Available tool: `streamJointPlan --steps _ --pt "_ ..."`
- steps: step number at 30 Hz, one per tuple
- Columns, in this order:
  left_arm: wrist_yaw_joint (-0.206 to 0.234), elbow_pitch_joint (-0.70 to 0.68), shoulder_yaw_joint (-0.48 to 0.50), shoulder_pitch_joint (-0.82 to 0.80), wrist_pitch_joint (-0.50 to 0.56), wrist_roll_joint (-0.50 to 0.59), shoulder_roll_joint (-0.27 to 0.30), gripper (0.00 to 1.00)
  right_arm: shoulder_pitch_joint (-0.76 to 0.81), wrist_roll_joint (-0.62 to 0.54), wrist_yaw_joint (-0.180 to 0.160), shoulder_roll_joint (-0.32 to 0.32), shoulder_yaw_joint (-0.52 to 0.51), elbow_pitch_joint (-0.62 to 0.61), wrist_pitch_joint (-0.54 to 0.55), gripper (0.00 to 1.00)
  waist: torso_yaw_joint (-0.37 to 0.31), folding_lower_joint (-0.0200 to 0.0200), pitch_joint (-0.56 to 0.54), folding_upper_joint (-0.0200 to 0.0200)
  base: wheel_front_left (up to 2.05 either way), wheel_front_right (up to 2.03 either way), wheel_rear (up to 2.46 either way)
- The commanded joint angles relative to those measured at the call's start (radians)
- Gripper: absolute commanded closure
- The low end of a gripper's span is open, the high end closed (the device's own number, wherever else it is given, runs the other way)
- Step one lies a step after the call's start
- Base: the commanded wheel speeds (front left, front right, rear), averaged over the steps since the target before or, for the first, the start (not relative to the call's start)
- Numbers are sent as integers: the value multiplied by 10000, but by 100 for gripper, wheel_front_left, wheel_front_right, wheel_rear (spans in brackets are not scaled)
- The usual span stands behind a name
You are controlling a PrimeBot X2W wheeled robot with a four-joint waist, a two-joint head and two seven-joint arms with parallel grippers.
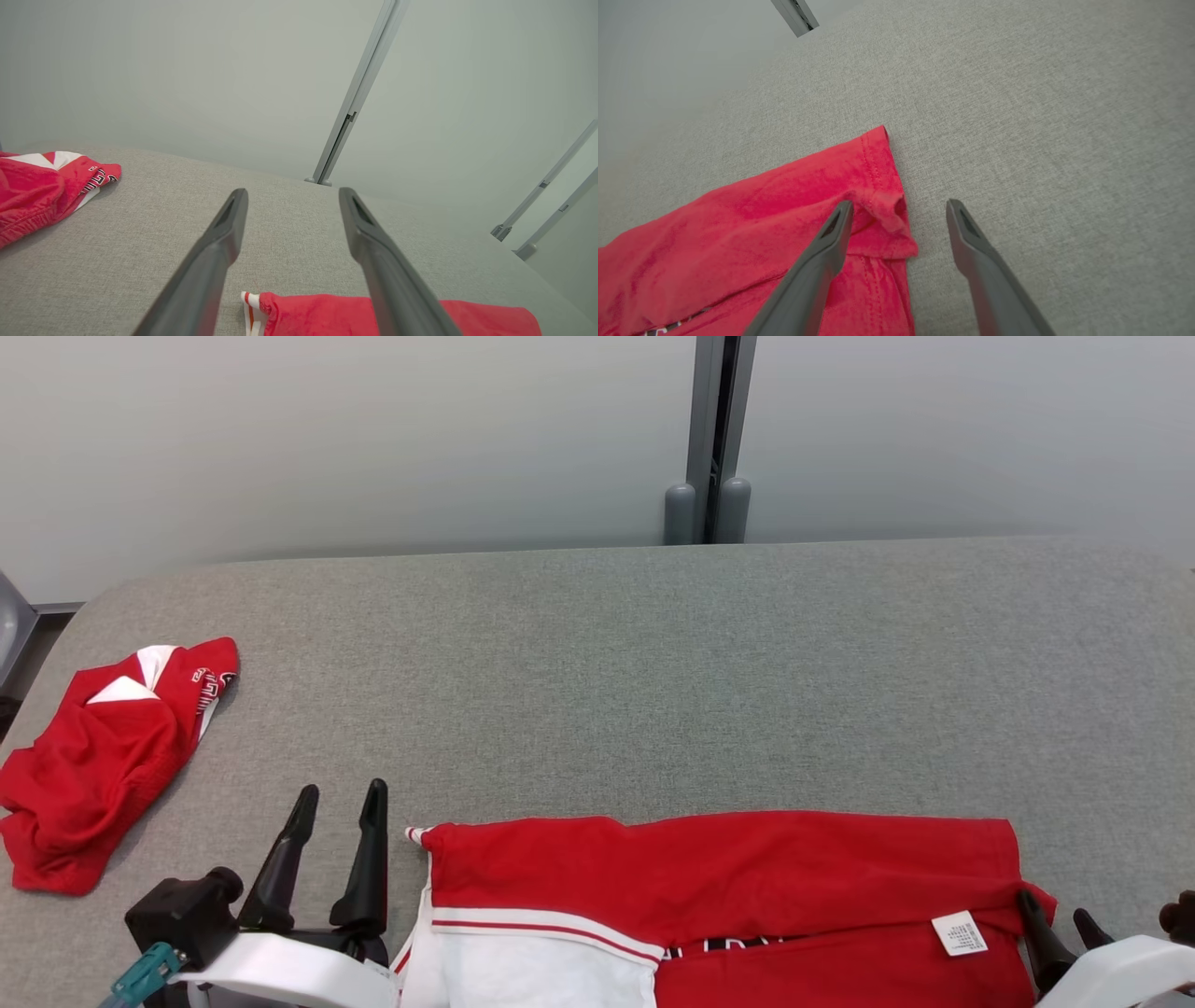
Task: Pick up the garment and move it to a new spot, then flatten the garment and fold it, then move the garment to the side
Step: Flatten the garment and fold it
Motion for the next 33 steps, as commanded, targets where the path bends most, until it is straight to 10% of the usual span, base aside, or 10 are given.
streamJointPlan --steps 1,16,18,22,23,33 --pt "-84 81 91 -111 -8 103 -8 0 -184 20 2 5 -76 146 68 0 19 0 10 0 0 0 0" --pt "-683 690 275 -203 -9 569 -442 0 -725 611 3 447 301 1987 -18 0 219 0 159 0 0 0 0" --pt "-691 730 279 -239 -9 609 -445 0 -807 787 3 466 484 2049 -124 45 229 0 156 0 0 0 0" --pt "-733 780 269 -249 -9 632 -457 0 -953 996 3 458 703 2115 -294 75 247 0 141 0 0 0 0" --pt "-735 795 260 -252 -9 640 -465 0 -995 1040 3 440 756 2137 -381 96 257 0 139 0 0 0 0" --pt "-754 939 109 -268 -9 630 -558 0 -1145 1644 2 -9 1096 2111 -1083 100 333 0 115 0 0 0 0"
